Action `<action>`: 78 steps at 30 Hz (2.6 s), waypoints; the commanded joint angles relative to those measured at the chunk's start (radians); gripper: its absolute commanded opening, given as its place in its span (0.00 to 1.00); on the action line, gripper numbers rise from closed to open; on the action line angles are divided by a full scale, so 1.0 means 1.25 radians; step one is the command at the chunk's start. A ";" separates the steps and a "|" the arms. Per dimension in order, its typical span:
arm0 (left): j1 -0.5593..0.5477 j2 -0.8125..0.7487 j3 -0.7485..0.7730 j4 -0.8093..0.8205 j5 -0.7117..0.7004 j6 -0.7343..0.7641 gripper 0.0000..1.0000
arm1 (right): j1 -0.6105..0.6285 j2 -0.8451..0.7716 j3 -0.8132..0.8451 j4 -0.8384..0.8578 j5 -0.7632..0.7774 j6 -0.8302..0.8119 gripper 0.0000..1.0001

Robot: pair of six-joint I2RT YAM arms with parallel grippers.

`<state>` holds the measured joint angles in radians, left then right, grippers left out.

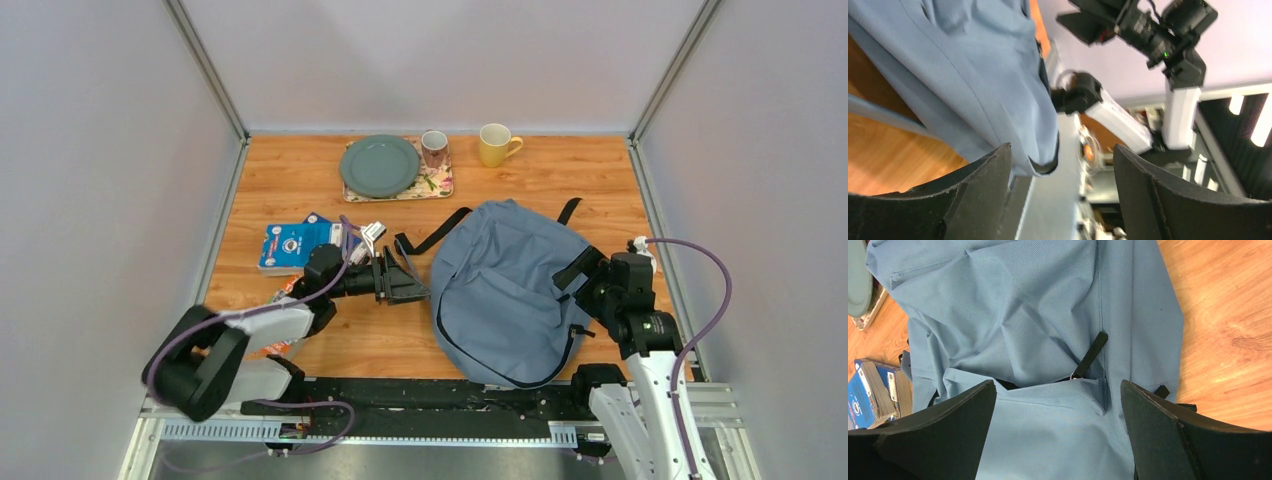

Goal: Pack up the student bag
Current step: Place the student bag at the center of the board, then adjust the student bag at the center of the board.

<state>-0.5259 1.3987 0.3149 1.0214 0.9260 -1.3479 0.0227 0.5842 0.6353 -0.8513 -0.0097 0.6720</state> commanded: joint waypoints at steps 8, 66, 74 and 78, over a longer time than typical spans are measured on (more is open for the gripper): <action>-0.146 -0.422 -0.035 -0.767 -0.473 0.324 0.82 | -0.005 0.022 -0.019 0.083 -0.014 -0.011 0.98; -0.360 0.000 0.491 -0.742 -0.170 0.631 0.00 | -0.005 -0.019 0.007 0.060 0.038 -0.022 0.98; -0.083 0.015 0.574 -0.896 0.037 0.766 0.00 | -0.005 -0.039 0.026 0.060 0.020 -0.001 0.97; 0.031 0.091 0.542 -0.929 0.122 0.774 0.13 | -0.005 -0.042 0.027 0.055 -0.011 0.002 0.97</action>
<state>-0.6010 1.4521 1.0145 -0.1257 0.9253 -0.4576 0.0227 0.5411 0.6300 -0.7750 0.0059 0.6651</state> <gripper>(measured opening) 0.095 0.974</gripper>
